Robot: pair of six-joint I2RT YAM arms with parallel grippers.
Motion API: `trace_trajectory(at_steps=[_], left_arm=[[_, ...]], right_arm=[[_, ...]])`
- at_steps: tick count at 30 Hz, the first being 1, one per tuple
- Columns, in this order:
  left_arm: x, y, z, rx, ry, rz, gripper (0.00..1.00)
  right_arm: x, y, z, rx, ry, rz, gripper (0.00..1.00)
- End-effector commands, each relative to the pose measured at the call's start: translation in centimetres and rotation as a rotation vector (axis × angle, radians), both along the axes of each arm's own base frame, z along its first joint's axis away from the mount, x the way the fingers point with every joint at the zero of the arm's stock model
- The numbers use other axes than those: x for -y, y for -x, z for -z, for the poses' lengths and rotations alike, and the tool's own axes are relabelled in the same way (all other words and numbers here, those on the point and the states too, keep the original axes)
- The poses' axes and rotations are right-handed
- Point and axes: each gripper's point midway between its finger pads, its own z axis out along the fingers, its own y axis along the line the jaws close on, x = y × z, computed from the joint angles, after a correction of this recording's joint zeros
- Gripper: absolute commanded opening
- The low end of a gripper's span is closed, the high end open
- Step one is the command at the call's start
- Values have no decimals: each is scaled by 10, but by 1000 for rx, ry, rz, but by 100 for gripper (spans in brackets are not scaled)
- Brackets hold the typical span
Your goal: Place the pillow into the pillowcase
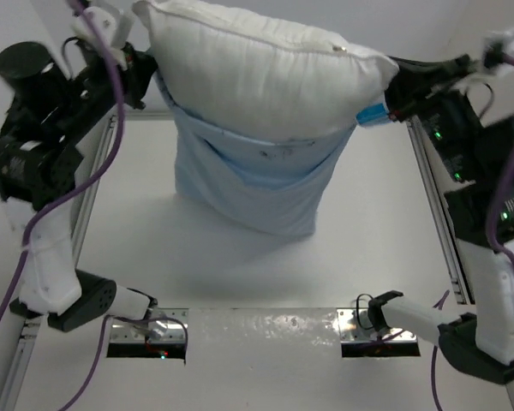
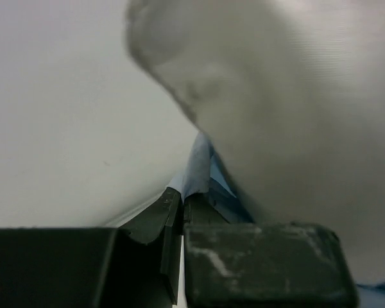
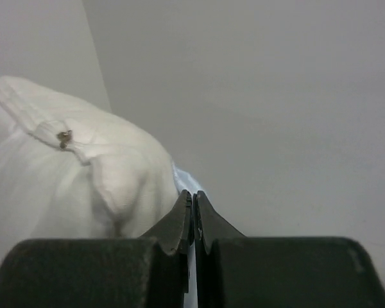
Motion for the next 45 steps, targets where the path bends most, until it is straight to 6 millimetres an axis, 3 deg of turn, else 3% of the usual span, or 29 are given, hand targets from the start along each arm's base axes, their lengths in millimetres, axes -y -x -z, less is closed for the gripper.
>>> trace_trajectory(at_steps=[1, 2, 4, 6, 8, 9, 10, 12, 13, 14, 15, 16, 18, 19, 20, 21, 22, 23, 25, 26, 29, 30, 32, 34, 35, 37, 38, 40, 45], left_arm=[[-44, 103, -74, 294, 38, -74, 0], [-38, 88, -44, 203, 10, -61, 0], [-15, 26, 88, -77, -44, -30, 0], [-9, 4, 120, -186, -54, -31, 0], [-23, 5, 56, -84, -36, -105, 0], [-35, 37, -40, 135, 29, -122, 0], [-44, 65, -84, 275, 60, -130, 0], [-56, 108, -122, 451, 78, -135, 0], [-60, 107, -112, 440, 86, -154, 0], [-57, 101, -75, 320, 46, -149, 0], [-51, 81, -47, 221, 12, -142, 0], [-38, 24, 55, -59, -58, -155, 0], [-31, -5, 124, -139, -83, -161, 0], [-31, -13, 148, -198, -101, -174, 0], [-32, -29, 144, -231, -109, -198, 0], [-34, -32, 112, -190, -94, -213, 0], [-55, 12, -17, 102, 6, -265, 0], [-55, 6, -48, 165, 13, -270, 0], [-86, 114, -167, 613, 135, -295, 0], [-94, 133, -177, 678, 161, -313, 0], [-99, 112, -126, 489, 74, -362, 0], [-98, 91, -94, 387, 35, -384, 0], [-88, 48, -28, 228, -39, -386, 0], [-90, 51, -58, 280, -1, -393, 0], [-94, 65, -84, 346, 44, -399, 0], [-104, 98, -135, 498, 124, -408, 0], [-116, 147, -163, 633, 176, -406, 0], [-114, 142, -149, 597, 142, -408, 0], [-94, 80, -72, 348, 14, -376, 0]], right_arm=[[41, 83, -44, 267, -95, 56, 0], [39, 63, -17, 212, -98, 78, 0], [28, 7, 47, 38, -47, 127, 0], [1, -42, 98, -178, 67, 85, 0], [6, -11, 17, -10, 1, 54, 0], [15, 12, -21, 80, -35, 52, 0], [37, 73, -94, 269, -98, 54, 0], [52, 121, -127, 379, -117, 43, 0], [43, 103, -103, 333, -88, 35, 0], [55, 125, -102, 397, -123, 56, 0], [50, 93, -68, 314, -105, 83, 0], [36, 30, 8, 118, -40, 129, 0], [11, -53, 104, -166, 86, 163, 0], [4, -62, 118, -260, 154, 140, 0], [-1, -69, 110, -268, 167, 132, 0], [2, -58, 55, -166, 112, 126, 0], [5, -37, 15, -68, 72, 106, 0], [16, -10, -31, 60, 13, 110, 0], [49, 81, -129, 331, -105, 107, 0], [57, 108, -148, 402, -130, 96, 0], [64, 153, -138, 512, -166, 47, 0], [53, 116, -88, 396, -149, 52, 0], [43, 68, -53, 288, -146, 83, 0], [12, 10, -26, 122, -73, 39, 0], [6, 38, -70, 201, -91, -49, 0], [-5, 45, -92, 225, -95, -124, 0], [0, 69, -114, 298, -121, -150, 0], [16, 109, -124, 387, -151, -146, 0], [-19, 44, -12, 133, -141, -221, 0]])
